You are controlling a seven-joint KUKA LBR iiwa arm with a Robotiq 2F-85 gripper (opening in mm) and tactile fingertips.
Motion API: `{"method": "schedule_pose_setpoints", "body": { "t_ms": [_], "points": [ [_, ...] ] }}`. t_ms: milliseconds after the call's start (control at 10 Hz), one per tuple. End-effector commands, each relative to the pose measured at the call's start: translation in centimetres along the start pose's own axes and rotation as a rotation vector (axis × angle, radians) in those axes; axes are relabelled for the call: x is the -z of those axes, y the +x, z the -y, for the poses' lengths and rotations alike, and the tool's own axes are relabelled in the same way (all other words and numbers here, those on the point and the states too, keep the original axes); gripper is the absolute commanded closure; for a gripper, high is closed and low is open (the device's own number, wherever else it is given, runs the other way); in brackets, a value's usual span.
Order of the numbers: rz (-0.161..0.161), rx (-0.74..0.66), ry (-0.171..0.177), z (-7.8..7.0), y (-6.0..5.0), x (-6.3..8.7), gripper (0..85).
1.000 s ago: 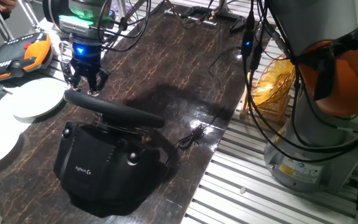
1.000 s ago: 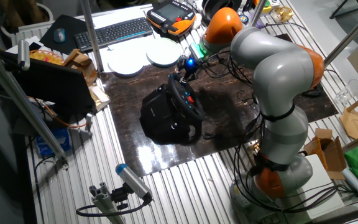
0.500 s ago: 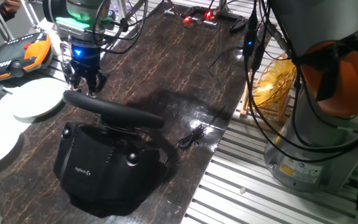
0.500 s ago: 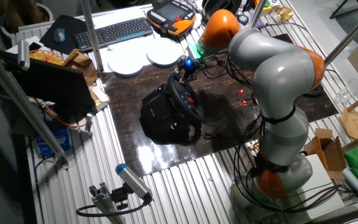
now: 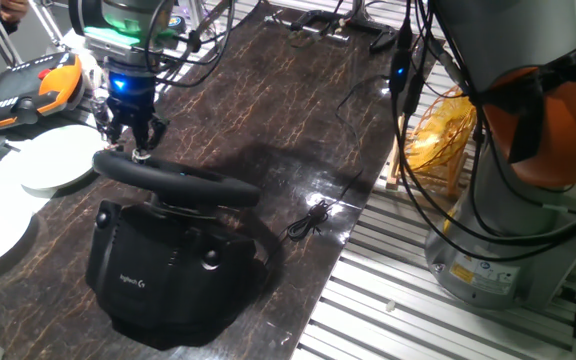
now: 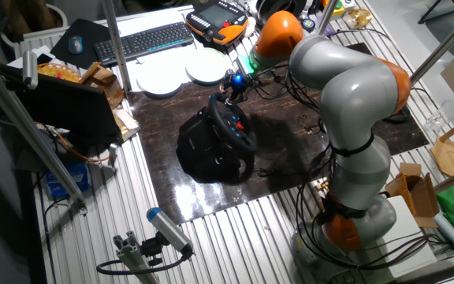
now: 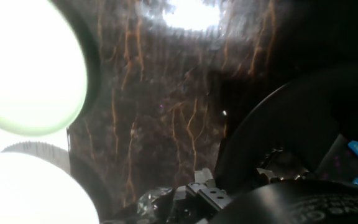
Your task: Rotate the steering wheel 90 degrees counterclockwise
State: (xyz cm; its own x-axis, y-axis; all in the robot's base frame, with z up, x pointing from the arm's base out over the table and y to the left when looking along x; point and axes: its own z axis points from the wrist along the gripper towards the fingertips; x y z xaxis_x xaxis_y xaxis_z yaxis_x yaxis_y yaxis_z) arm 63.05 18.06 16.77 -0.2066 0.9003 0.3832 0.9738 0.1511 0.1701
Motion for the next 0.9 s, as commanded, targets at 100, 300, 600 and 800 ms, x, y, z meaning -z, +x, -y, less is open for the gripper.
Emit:
{"method": "schedule_pose_setpoints", "body": {
  "t_ms": [100,300,600,800],
  "points": [
    [-0.026,0.034,-0.002,-0.4,0.5,0.0,84.3],
    [-0.035,0.073,0.01,-0.8,1.2,0.3,84.3],
    [-0.038,0.124,0.026,-1.2,1.8,0.7,84.3],
    [-0.052,0.154,0.039,-1.5,2.2,1.0,84.3]
  ]
}}
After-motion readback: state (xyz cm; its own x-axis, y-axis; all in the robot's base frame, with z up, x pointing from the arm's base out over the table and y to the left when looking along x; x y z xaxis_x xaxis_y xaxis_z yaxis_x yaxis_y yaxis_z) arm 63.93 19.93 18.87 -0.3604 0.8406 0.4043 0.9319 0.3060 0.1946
